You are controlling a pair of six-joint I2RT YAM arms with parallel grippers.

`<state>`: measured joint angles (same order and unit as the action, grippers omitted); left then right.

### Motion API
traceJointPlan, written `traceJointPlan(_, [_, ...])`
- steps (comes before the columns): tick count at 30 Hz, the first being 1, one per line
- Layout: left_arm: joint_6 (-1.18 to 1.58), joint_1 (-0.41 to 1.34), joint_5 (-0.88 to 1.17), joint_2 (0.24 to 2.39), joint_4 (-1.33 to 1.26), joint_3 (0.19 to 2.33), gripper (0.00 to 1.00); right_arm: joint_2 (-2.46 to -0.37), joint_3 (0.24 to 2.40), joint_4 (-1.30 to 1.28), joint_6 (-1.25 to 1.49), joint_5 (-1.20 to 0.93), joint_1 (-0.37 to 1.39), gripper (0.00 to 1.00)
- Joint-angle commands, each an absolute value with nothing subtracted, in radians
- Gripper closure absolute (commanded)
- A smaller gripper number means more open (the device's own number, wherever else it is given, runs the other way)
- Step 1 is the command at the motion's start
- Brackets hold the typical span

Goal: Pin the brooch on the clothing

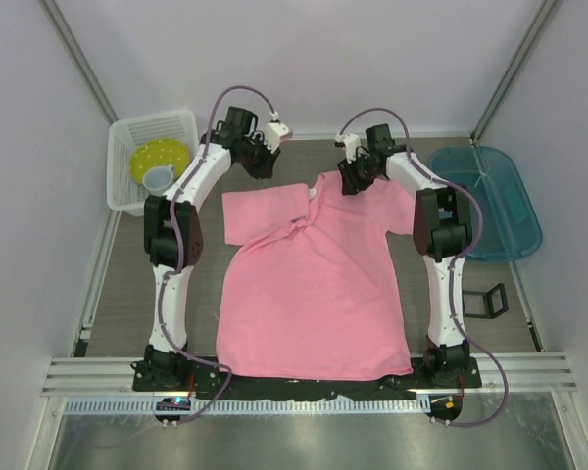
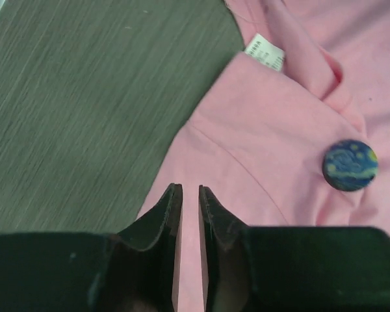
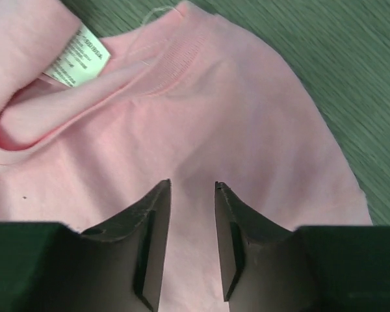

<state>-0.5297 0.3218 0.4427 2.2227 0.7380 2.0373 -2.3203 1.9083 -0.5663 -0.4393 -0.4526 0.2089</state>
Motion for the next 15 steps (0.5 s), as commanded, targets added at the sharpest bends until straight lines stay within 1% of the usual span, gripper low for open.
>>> traceJointPlan(1, [-0.328, 0.334, 0.448, 2.347, 0.848, 2.186, 0.86, -2.247, 1.93, -0.581, -0.426, -0.356, 0.21, 0.67])
traceJointPlan(4, [-0.275, 0.333, 0.428, 2.405, 0.873, 2.212, 0.9, -2.256, 1.93, -0.604, -0.433, -0.338, 0.21, 0.77])
traceJointPlan(9, [-0.223, 0.316, 0.312, 2.456, 0.891, 2.197, 1.0, -2.296, 1.945, -0.615, -0.426, -0.311, 0.21, 0.78])
traceJointPlan(11, [-0.204, 0.304, 0.263, 2.46, 0.876, 2.18, 1.0, -2.321, 1.962, -0.63, -0.428, -0.279, 0.209, 0.78])
traceJointPlan(15, [-0.219, 0.282, 0.045, 2.499, 0.88, 2.198, 1.0, -2.374, 2.009, -0.64, -0.434, -0.23, 0.198, 0.79])
